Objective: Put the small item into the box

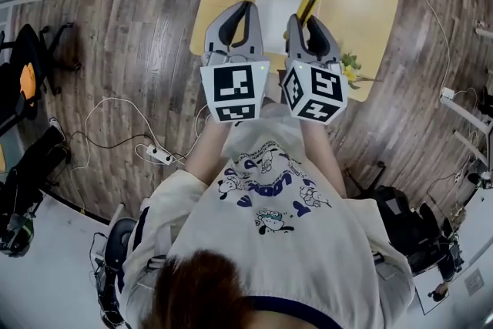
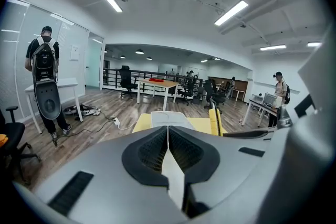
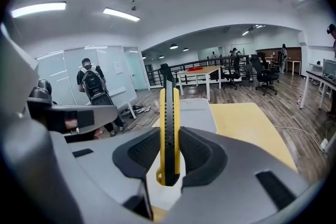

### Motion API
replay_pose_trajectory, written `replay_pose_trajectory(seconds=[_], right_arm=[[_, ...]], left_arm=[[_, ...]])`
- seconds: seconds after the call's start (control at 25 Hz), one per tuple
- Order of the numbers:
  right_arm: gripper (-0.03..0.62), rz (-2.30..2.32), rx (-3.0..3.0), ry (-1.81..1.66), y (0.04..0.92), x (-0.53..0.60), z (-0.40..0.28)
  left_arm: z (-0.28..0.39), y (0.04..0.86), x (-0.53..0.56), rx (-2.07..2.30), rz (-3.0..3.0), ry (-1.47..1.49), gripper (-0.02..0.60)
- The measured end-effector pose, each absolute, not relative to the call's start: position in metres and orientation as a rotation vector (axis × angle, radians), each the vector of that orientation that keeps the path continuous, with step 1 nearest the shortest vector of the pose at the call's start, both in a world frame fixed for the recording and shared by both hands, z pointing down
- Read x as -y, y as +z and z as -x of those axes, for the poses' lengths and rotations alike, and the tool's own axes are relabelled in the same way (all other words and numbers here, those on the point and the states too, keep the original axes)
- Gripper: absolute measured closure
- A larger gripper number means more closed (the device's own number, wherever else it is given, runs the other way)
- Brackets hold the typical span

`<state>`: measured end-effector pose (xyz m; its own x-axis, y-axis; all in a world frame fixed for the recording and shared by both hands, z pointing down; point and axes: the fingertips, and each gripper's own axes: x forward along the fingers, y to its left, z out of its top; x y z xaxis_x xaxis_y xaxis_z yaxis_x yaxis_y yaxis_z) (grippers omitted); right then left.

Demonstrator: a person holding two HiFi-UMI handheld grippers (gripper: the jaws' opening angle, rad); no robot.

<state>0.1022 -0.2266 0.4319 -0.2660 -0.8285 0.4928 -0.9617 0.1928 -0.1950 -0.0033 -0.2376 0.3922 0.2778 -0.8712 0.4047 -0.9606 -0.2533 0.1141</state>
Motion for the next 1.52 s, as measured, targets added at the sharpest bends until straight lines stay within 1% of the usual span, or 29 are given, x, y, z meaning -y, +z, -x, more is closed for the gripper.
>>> replay_pose_trajectory(seconds=[0.48, 1.52], right_arm=[[0.465, -1.611, 2.036, 0.755, 0.494, 0.241, -0.099], [0.465, -1.197, 1.711, 0.856, 0.580, 0.235, -0.091]], left_arm=[[0.008, 0.445, 0.261, 1.559, -2.177, 0.464, 0.563], [0.013, 0.500, 0.273, 1.488, -2.069, 0.556, 0.563]])
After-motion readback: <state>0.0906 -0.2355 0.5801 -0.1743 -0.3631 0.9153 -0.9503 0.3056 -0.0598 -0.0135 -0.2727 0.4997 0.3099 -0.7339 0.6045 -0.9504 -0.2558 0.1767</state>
